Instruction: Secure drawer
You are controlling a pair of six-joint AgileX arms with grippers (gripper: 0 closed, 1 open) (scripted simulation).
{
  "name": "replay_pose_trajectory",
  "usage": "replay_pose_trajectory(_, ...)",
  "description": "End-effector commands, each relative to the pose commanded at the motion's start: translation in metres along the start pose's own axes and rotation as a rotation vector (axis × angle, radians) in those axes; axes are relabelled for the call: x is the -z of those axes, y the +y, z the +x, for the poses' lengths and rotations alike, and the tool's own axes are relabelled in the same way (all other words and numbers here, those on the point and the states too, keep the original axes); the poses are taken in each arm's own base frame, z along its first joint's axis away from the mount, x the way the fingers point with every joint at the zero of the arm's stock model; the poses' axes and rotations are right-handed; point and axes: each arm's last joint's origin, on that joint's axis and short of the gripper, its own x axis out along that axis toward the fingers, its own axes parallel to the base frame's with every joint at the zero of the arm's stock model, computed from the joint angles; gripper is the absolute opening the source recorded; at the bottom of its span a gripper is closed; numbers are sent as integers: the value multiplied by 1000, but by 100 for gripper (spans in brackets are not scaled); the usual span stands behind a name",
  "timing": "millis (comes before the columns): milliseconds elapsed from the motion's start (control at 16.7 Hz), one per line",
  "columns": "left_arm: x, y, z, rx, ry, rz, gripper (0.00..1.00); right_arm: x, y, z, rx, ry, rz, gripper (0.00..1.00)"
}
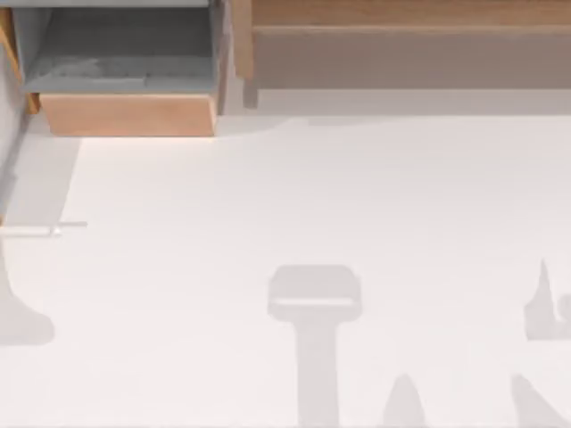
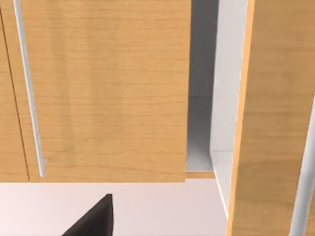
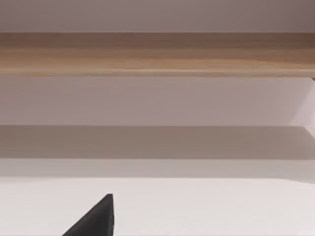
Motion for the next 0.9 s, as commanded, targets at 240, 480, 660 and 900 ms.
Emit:
replay_pose_trajectory(240, 0, 0, 10, 0, 0, 0, 100, 0, 0, 0, 0, 0, 0, 100)
replay_pose_trajectory(480, 0, 0, 10, 0, 0, 0, 85, 0, 0, 0, 0, 0, 0, 100)
replay_pose_trajectory(660, 0, 0, 10, 0, 0, 0, 62, 0, 0, 0, 0, 0, 0, 100)
replay_pose_trajectory(900, 0, 0, 10, 0, 0, 0, 32, 0, 0, 0, 0, 0, 0, 100)
